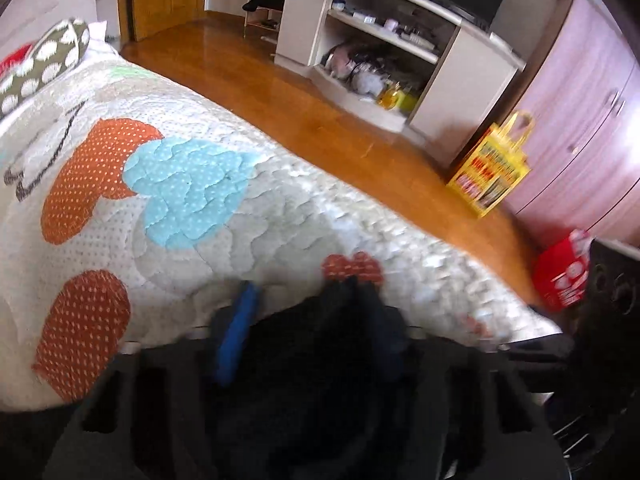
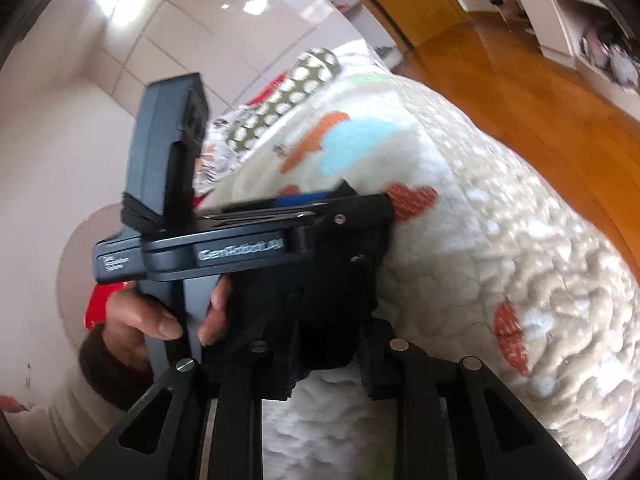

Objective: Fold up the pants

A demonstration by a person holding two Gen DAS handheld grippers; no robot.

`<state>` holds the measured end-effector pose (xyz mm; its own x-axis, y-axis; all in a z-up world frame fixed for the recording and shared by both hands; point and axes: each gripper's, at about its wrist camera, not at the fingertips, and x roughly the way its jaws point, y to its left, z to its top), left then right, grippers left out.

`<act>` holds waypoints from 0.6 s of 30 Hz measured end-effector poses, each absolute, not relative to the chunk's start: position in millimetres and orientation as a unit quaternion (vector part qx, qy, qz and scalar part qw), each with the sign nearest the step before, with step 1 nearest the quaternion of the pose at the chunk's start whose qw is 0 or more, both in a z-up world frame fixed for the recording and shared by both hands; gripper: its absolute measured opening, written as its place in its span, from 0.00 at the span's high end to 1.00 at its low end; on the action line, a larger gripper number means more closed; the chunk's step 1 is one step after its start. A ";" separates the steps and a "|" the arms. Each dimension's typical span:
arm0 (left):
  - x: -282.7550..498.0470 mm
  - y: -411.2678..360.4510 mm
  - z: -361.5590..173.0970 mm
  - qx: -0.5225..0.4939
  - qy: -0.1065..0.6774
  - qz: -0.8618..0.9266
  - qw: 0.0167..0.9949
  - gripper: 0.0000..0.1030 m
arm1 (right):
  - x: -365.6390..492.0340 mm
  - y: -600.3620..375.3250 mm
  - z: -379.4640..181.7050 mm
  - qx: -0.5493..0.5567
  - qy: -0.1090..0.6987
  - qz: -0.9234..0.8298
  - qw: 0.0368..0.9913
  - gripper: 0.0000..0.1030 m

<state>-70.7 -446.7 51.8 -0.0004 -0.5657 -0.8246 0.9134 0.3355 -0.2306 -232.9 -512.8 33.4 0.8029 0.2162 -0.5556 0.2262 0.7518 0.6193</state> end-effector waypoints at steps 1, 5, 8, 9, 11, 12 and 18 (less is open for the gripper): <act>-68.1 -442.8 55.9 0.184 0.453 -0.541 0.685 0.63 | -232.5 -510.0 40.8 0.345 0.308 0.002 0.887 0.78; -44.6 -388.1 91.3 0.097 0.463 -0.520 0.711 0.46 | -220.9 -480.7 87.6 0.282 0.287 0.045 0.914 0.78; -23.0 -320.9 120.4 0.014 0.465 -0.484 0.741 0.25 | -200.6 -448.9 112.4 0.244 0.279 0.088 0.925 0.78; -17.1 -293.9 129.7 -0.009 0.460 -0.470 0.753 0.23 | -193.0 -435.6 117.8 0.230 0.279 0.102 0.927 0.78; -8.8 -243.1 139.2 -0.047 0.459 -0.438 0.772 0.18 | -172.7 -400.5 122.0 0.195 0.291 0.139 0.926 0.78; -6.0 -223.0 139.3 -0.062 0.462 -0.424 0.777 0.18 | -163.6 -386.6 120.2 0.181 0.299 0.154 0.924 0.78; -8.4 -140.4 109.2 -0.104 0.499 -0.346 0.788 0.18 | -104.1 -310.3 65.5 0.183 0.407 0.242 0.862 0.51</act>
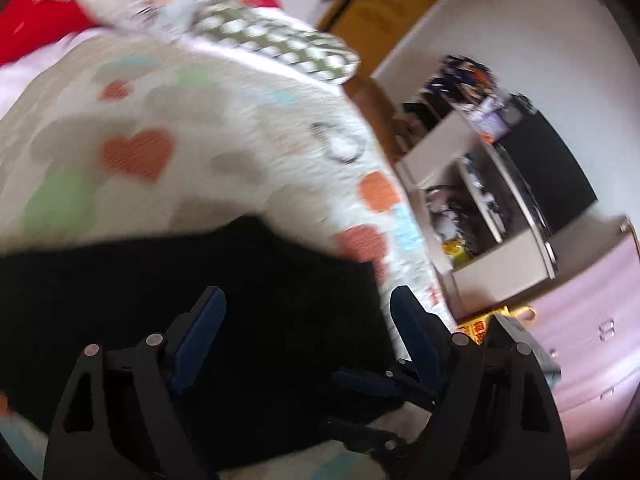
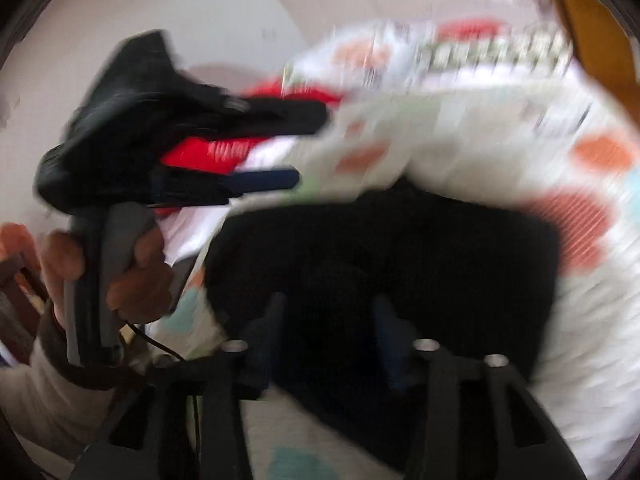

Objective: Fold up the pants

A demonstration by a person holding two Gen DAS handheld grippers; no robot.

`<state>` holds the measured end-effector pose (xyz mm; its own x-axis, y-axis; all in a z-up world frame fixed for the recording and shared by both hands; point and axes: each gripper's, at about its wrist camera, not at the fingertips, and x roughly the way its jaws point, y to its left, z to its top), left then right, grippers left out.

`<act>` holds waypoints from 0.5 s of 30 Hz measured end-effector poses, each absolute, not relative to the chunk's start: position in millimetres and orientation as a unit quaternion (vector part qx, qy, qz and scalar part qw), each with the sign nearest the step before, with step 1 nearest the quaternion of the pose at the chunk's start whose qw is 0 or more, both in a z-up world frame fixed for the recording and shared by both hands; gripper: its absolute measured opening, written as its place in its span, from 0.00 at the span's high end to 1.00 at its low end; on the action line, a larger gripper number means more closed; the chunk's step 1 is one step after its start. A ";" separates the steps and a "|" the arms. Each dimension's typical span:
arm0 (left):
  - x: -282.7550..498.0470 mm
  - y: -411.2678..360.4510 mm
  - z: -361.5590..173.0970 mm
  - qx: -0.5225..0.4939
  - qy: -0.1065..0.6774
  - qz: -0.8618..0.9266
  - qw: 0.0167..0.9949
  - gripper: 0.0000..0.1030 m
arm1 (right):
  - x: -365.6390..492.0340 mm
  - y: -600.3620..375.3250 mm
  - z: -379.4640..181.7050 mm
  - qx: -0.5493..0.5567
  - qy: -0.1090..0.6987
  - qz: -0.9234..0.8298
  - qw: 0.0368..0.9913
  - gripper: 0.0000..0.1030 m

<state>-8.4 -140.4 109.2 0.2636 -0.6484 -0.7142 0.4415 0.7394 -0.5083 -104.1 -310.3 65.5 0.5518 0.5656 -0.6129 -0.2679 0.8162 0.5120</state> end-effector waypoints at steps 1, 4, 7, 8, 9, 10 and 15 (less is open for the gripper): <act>-11.2 -132.0 101.8 -0.110 0.505 -0.339 0.786 0.18 | -104.9 -310.6 62.1 0.208 0.420 0.259 0.845 0.51; -21.9 -125.5 83.2 -0.129 0.515 -0.330 0.780 0.18 | -124.2 -333.5 79.6 0.221 0.381 0.262 0.859 0.47; -31.2 -136.2 66.9 -0.137 0.523 -0.338 0.770 0.18 | -137.0 -366.4 97.5 0.191 0.354 0.197 0.894 0.41; -33.3 -142.2 61.2 -0.135 0.527 -0.339 0.768 0.18 | -136.1 -371.1 98.6 0.176 0.357 0.175 0.901 0.42; -36.6 -151.3 54.8 -0.127 0.532 -0.338 0.766 0.18 | -132.0 -374.2 97.1 0.163 0.365 0.154 0.904 0.44; -39.6 -160.2 50.8 -0.115 0.537 -0.336 0.765 0.18 | -126.4 -378.2 93.4 0.153 0.375 0.133 0.904 0.46; -59.7 -176.0 41.2 -0.055 0.520 -0.294 0.800 0.39 | -94.1 -375.0 70.3 0.116 0.401 0.113 0.902 0.62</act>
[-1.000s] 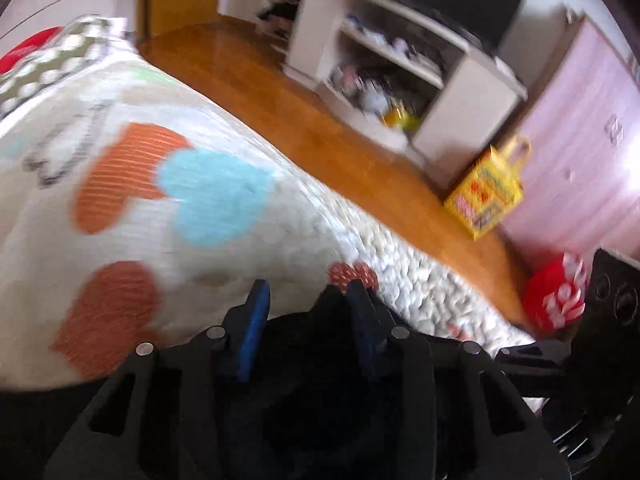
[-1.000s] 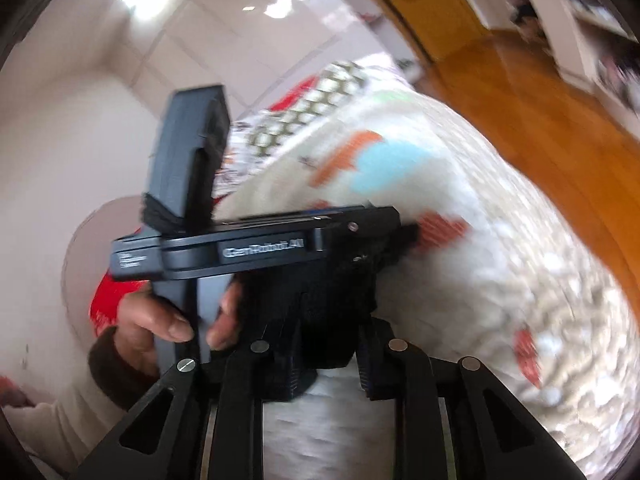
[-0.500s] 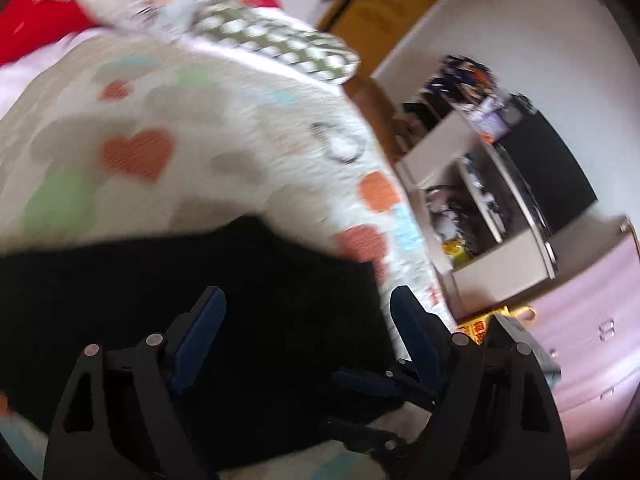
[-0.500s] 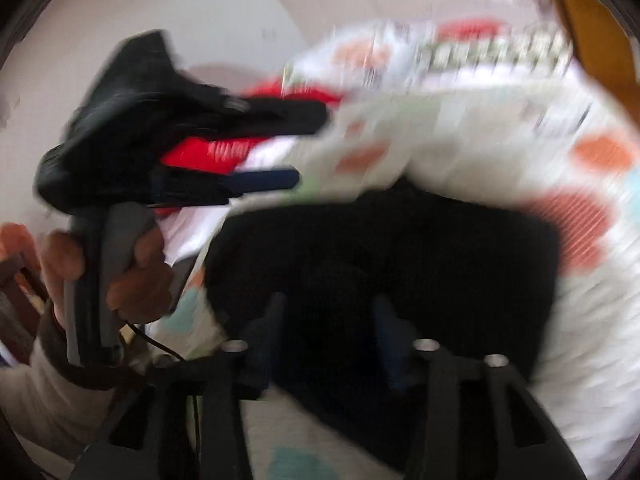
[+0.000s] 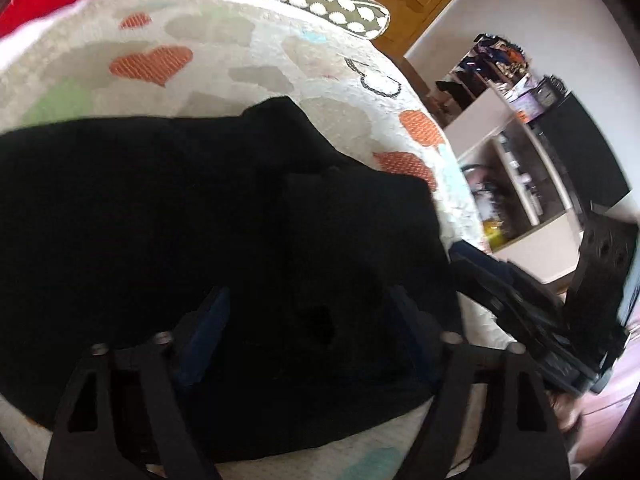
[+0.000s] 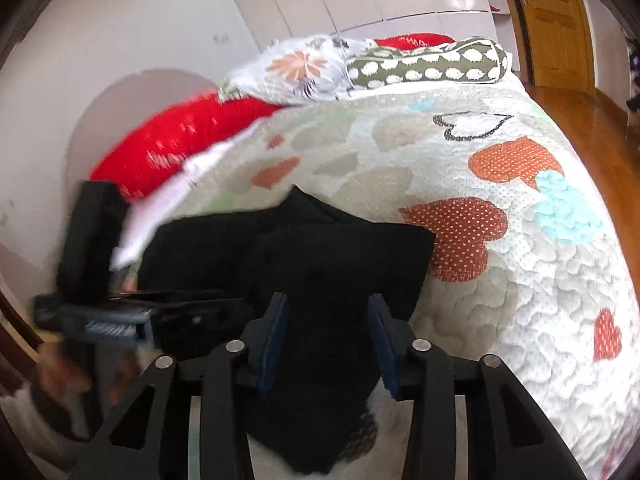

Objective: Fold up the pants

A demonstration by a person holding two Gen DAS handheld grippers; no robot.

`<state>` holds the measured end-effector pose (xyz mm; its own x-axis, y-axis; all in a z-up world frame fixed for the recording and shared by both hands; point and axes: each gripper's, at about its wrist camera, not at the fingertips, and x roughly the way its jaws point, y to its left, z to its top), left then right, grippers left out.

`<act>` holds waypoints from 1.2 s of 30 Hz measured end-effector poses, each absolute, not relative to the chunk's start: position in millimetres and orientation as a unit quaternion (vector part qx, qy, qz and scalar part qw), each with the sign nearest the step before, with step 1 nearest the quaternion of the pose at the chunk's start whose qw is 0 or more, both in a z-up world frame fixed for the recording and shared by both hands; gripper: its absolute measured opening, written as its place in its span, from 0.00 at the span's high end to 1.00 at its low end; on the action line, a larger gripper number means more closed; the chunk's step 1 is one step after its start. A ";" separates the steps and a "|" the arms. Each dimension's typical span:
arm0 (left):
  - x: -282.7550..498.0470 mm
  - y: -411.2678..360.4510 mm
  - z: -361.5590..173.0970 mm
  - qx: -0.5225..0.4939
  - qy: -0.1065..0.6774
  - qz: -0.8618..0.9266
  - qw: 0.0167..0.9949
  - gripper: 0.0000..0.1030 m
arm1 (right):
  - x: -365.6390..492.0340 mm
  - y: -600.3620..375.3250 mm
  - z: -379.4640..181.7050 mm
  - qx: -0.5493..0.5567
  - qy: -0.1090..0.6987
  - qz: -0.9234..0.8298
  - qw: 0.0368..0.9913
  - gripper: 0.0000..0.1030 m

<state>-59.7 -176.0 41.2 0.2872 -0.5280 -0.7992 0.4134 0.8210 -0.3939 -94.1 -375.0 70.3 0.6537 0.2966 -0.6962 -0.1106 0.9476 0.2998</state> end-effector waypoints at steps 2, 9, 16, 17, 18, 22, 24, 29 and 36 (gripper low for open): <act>-65.3 -172.7 41.6 -0.044 0.525 -0.291 0.798 0.65 | -87.3 -373.7 61.2 0.100 0.411 0.108 0.900 0.63; -65.7 -162.5 40.5 -0.064 0.530 -0.284 0.797 0.64 | -79.9 -361.3 36.7 0.067 0.428 0.093 0.896 0.62; -76.9 -154.2 64.3 -0.027 0.495 -0.258 0.829 0.53 | -110.8 -361.6 68.5 0.054 0.414 0.093 0.904 0.57; -76.3 -152.7 65.9 -0.027 0.492 -0.257 0.831 0.50 | -115.8 -361.1 71.1 0.056 0.411 0.096 0.905 0.56; -75.0 -150.5 66.8 -0.030 0.489 -0.254 0.834 0.48 | -118.8 -360.0 72.5 0.060 0.410 0.100 0.905 0.55; -70.1 -151.4 60.5 -0.034 0.492 -0.246 0.834 0.47 | -136.2 -350.8 73.2 0.053 0.409 0.105 0.905 0.55; -69.8 -152.7 55.4 -0.033 0.494 -0.242 0.835 0.47 | -142.2 -345.0 67.8 0.049 0.413 0.108 0.903 0.55; -71.2 -155.5 48.0 -0.038 0.499 -0.238 0.832 0.46 | -148.0 -334.3 41.5 0.019 0.441 0.099 0.892 0.55; -76.1 -157.9 65.7 -0.018 0.474 -0.233 0.849 0.41 | -141.7 -352.6 73.3 0.053 0.415 0.102 0.902 0.47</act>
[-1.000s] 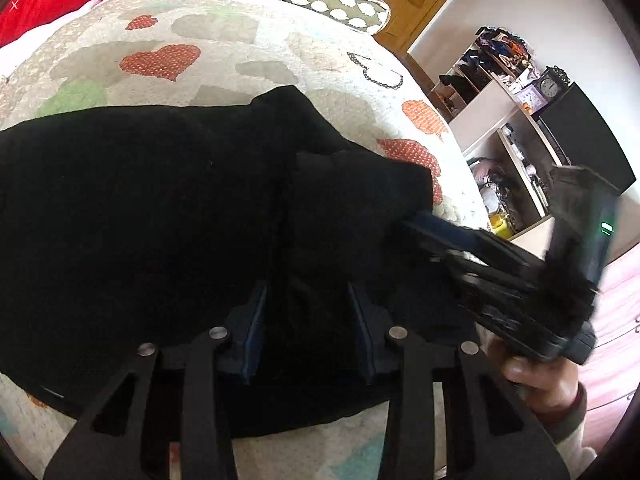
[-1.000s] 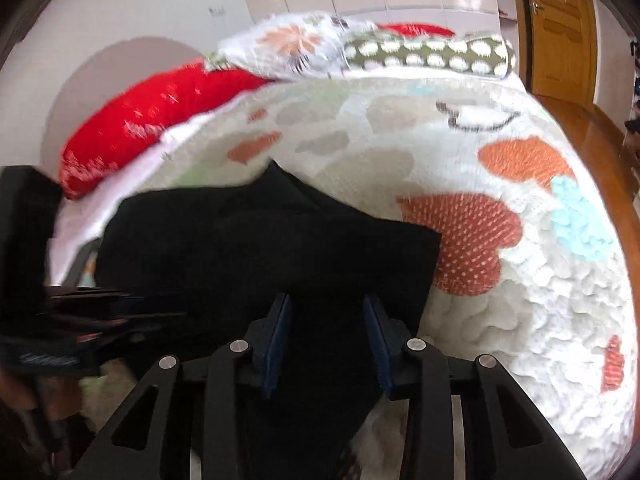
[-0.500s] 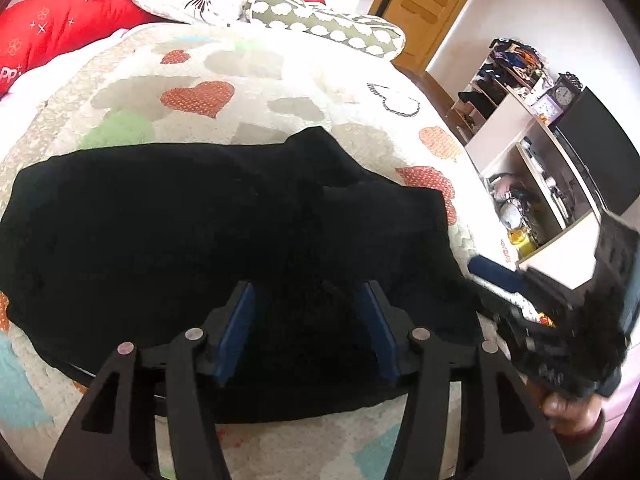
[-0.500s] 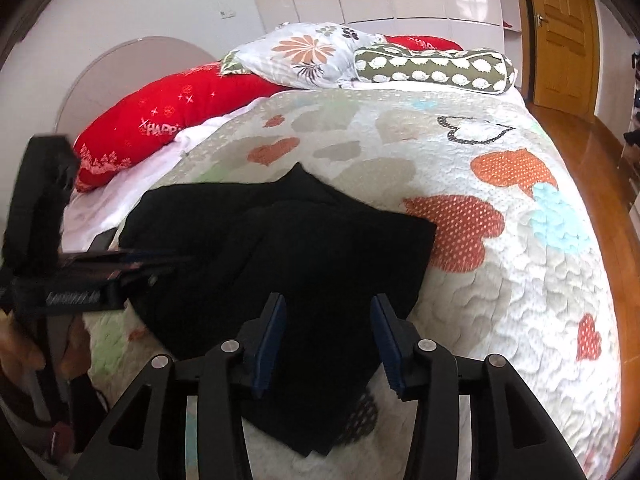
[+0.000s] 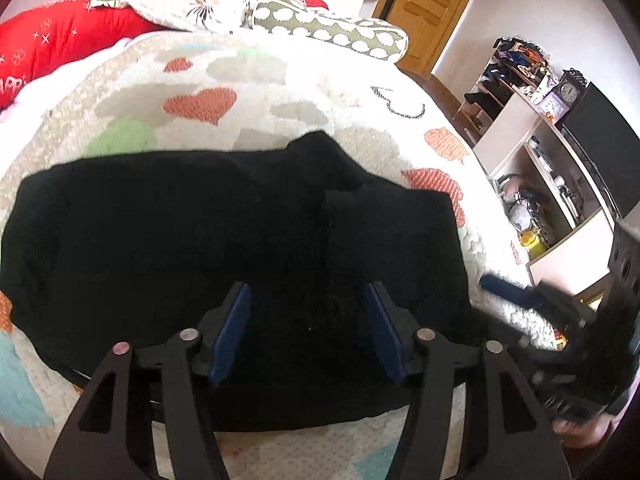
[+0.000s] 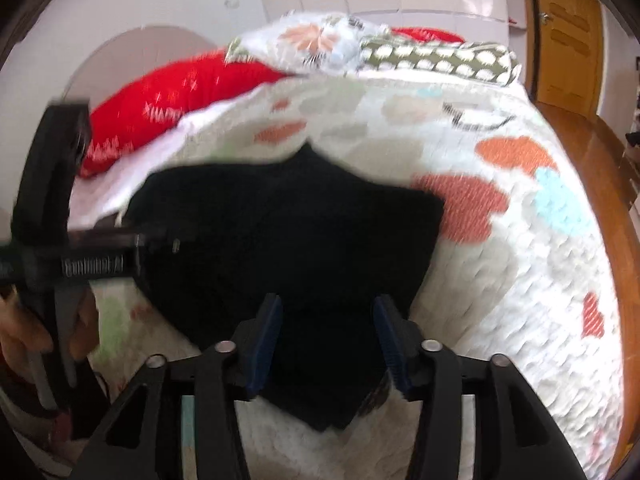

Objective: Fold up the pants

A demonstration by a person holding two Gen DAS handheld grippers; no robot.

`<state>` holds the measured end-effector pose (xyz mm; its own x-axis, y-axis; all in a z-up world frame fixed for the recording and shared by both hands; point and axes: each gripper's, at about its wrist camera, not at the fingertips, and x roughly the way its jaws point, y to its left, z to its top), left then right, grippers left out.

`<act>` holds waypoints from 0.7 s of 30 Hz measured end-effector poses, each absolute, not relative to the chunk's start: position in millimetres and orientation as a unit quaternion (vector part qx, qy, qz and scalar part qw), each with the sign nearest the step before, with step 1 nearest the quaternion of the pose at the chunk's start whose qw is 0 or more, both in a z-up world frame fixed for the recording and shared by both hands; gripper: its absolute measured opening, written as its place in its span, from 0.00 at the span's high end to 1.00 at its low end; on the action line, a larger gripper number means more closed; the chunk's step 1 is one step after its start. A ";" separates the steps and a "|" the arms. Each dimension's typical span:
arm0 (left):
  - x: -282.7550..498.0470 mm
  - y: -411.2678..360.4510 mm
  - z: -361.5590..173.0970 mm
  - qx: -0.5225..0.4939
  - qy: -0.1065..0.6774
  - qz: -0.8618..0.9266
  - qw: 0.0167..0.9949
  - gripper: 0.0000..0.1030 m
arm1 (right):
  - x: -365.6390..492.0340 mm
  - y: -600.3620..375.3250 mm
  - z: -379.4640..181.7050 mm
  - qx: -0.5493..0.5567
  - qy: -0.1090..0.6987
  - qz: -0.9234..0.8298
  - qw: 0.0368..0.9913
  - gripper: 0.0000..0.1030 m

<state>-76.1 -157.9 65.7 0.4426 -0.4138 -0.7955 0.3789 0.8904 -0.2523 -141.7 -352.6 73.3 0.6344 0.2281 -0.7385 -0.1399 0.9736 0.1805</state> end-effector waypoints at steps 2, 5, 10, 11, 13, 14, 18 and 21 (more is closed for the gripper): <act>-74.7 -159.2 66.4 -0.019 0.473 -0.232 0.850 0.40 | -133.7 -356.8 82.4 0.051 0.403 0.087 0.910 0.47; -71.3 -160.7 61.0 -0.019 0.478 -0.228 0.848 0.40 | -116.8 -359.1 84.8 0.048 0.399 0.079 0.912 0.47; -67.9 -163.0 50.4 -0.015 0.485 -0.220 0.846 0.40 | -88.1 -352.3 65.3 0.039 0.422 0.082 0.902 0.47; -66.4 -163.2 47.0 -0.018 0.489 -0.220 0.844 0.40 | -83.3 -350.5 60.8 0.040 0.427 0.083 0.900 0.47; -65.4 -162.9 43.9 -0.021 0.488 -0.219 0.844 0.38 | -72.7 -348.4 47.1 0.041 0.439 0.076 0.894 0.47; -65.4 -162.7 43.1 -0.021 0.486 -0.219 0.846 0.37 | -70.5 -348.7 42.1 0.041 0.441 0.076 0.893 0.45; -66.9 -162.6 43.1 -0.019 0.484 -0.220 0.847 0.36 | -68.9 -348.8 42.3 0.040 0.438 0.079 0.894 0.43; -69.8 -158.8 46.9 -0.022 0.484 -0.219 0.847 0.36 | -77.3 -350.5 53.8 0.046 0.433 0.079 0.897 0.43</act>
